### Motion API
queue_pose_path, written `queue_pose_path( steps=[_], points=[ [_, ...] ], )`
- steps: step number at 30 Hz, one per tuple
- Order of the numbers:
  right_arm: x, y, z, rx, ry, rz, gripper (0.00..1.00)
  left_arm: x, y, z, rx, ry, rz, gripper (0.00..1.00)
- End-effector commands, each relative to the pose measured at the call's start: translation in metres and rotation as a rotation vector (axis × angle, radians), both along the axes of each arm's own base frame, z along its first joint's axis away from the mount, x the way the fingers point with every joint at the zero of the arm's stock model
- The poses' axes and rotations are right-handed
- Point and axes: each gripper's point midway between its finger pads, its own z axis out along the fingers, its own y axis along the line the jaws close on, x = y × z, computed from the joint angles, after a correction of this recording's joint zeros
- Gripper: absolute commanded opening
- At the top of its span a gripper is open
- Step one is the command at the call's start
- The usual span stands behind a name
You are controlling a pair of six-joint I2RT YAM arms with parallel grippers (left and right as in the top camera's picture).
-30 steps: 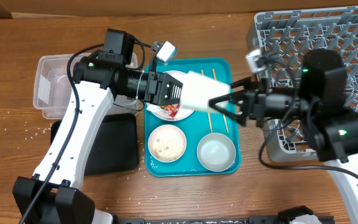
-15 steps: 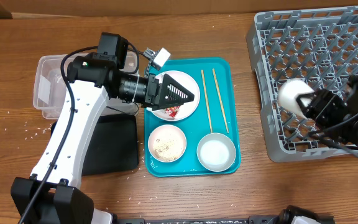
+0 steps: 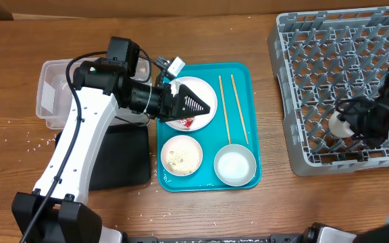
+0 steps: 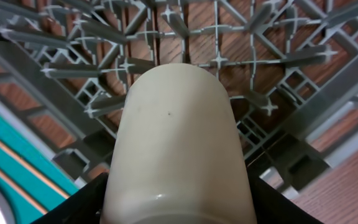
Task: Sort waste into correct bins and load items into the dishwasher
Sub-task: 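Place the white cup into the gray dish rack with the right gripper, then grasp the small bowl of rice with the left gripper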
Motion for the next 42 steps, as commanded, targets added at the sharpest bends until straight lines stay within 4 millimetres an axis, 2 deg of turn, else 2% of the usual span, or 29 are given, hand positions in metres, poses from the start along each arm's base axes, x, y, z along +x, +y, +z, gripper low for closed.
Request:
queue_pose_path(
  steps=[1,2,4,5,8,12,17,20,22,27,31,37,39,42],
  points=[
    [0.01,0.002,-0.007,0.031,0.006,0.043,0.63,0.002,0.002,-0.007,0.047,-0.009,0.006,1.0],
    [0.012,0.001,-0.01,0.032,0.011,0.043,0.7,0.003,0.003,-0.008,0.053,-0.011,0.008,1.0],
    [0.017,-0.001,-0.011,0.026,-0.002,0.037,0.95,0.002,0.003,-0.008,0.056,-0.009,0.008,1.0],
    [0.021,-0.003,-0.01,0.02,-0.018,0.035,1.0,0.001,0.003,-0.008,0.057,-0.004,0.007,1.0],
    [0.028,0.0,0.006,0.03,-0.065,0.043,1.0,-0.004,0.004,-0.016,0.104,0.016,0.002,0.95],
    [0.031,0.017,0.046,0.094,-0.155,0.077,1.0,-0.012,0.015,-0.044,0.307,0.04,0.008,0.86],
    [0.026,0.066,0.108,0.289,-0.36,0.197,1.0,-0.024,0.042,-0.094,0.797,0.104,0.125,0.82],
    [0.017,0.08,0.125,0.337,-0.411,0.232,1.0,-0.026,0.045,-0.116,1.022,0.073,0.241,0.8],
    [0.011,0.086,0.13,0.358,-0.42,0.242,1.0,-0.03,0.038,-0.131,1.079,0.049,0.283,0.77],
    [-0.002,0.093,0.126,0.369,-0.381,0.266,1.0,-0.041,0.015,-0.173,1.086,0.068,0.34,0.59],
    [-0.007,0.094,0.123,0.37,-0.36,0.281,1.0,-0.043,0.015,-0.199,1.116,0.128,0.362,0.53],
    [-0.009,0.095,0.122,0.373,-0.351,0.282,1.0,-0.036,-0.003,-0.231,1.091,0.153,0.3,0.51],
    [-0.009,0.095,0.122,0.374,-0.35,0.281,1.0,-0.037,-0.01,-0.238,1.065,0.163,0.259,0.42],
    [-0.01,0.095,0.122,0.376,-0.345,0.28,1.0,-0.038,-0.01,-0.242,1.074,0.169,0.255,0.31]
  ],
)
